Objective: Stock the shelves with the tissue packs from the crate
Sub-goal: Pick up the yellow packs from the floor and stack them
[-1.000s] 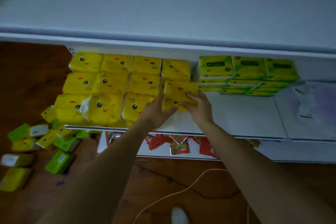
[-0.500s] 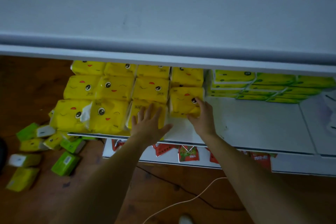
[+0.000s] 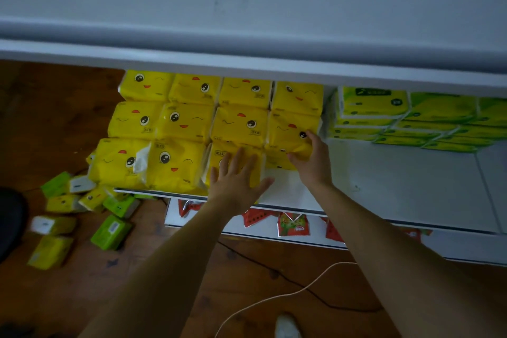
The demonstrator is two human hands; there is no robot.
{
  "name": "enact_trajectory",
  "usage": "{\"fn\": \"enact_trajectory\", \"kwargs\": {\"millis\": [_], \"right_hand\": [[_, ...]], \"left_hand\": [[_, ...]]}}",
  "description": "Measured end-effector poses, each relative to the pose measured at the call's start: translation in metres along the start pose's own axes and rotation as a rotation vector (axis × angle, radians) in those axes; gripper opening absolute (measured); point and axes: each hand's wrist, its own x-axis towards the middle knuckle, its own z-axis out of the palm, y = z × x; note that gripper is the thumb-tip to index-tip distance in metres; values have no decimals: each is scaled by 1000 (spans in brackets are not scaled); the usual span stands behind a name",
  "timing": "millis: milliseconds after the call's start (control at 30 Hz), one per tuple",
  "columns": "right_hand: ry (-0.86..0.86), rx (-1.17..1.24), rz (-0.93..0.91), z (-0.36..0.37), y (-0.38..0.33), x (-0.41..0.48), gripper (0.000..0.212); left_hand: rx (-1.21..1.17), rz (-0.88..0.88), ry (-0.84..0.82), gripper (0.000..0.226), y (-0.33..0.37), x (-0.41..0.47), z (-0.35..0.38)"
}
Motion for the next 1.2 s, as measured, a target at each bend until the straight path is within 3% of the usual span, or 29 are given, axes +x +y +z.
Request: {"fn": "enact_trajectory", "kwargs": {"millis": [267,467,633,900,1200], "right_hand": [[-64,-15,-32,-23,8,-20,90],[-79,-41,-21,-45,18,-62,84],[-71,-68,-205,-25,-11,-80,79],[-231,-110,-448,61,-100,-144,79],[-459,-153,-514,210,-185,-274,75]], "left_hand": [[-44,-23,146,74,0,-8,9],[-230,3,266,79,-6,-34,20],[-298,-29,341,72,-36,-60,8],[-350,-207,395,68,-150,-141,-12],[-373,-442,401,66,-330,-277,-3]]}}
